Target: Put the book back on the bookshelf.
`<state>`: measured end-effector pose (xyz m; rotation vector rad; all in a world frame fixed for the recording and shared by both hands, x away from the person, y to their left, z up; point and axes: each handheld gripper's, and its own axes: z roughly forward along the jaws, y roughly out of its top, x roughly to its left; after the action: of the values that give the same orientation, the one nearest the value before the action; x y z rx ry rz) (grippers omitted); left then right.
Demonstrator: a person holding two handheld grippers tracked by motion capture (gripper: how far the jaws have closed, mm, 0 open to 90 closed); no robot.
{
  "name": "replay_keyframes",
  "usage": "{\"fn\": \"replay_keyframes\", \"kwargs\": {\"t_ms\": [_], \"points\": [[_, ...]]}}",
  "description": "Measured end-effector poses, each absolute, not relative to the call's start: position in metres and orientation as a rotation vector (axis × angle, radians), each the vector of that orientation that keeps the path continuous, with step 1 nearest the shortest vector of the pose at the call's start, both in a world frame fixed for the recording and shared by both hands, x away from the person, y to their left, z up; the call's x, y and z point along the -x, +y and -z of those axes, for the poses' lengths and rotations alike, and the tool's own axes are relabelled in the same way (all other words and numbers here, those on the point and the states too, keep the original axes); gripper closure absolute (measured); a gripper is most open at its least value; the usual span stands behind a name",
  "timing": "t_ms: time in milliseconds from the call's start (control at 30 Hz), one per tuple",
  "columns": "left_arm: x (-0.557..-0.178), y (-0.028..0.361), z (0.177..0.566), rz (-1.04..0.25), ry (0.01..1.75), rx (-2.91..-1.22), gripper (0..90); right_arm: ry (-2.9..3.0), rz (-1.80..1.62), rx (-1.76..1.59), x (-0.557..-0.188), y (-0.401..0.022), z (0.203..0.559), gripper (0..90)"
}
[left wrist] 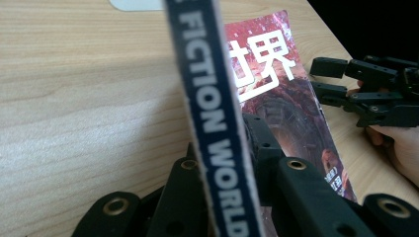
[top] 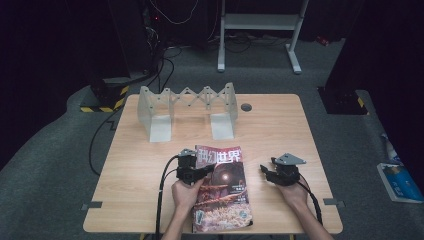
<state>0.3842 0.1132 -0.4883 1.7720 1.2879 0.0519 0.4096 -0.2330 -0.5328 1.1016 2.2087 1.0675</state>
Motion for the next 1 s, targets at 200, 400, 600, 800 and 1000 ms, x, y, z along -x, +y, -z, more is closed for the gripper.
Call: {"fn": "replay_keyframes", "kwargs": {"t_ms": [200,400,600,800,1000], "points": [[-0.384,0.113,0.485,-0.050,1.280,-1.772,81.0,2.208,-1.068,-1.091,-0.409,-0.233,0.533,42.2],[-0.379,0.112,0.476,-0.077,1.252,-1.765,81.3,2.217,-1.076,-1.093,-0.409,-0.232,0.533,42.5],[-0.380,0.109,0.466,-0.097,1.225,-1.790,81.8,2.216,-1.078,-1.089,-0.408,-0.232,0.533,42.5],[-0.379,0.107,0.456,-0.107,1.204,-1.804,81.9,2.212,-1.079,-1.088,-0.408,-0.232,0.533,42.8],[-0.380,0.107,0.445,-0.092,1.181,-1.801,82.3,2.204,-1.088,-1.087,-0.408,-0.233,0.533,43.1]]}}
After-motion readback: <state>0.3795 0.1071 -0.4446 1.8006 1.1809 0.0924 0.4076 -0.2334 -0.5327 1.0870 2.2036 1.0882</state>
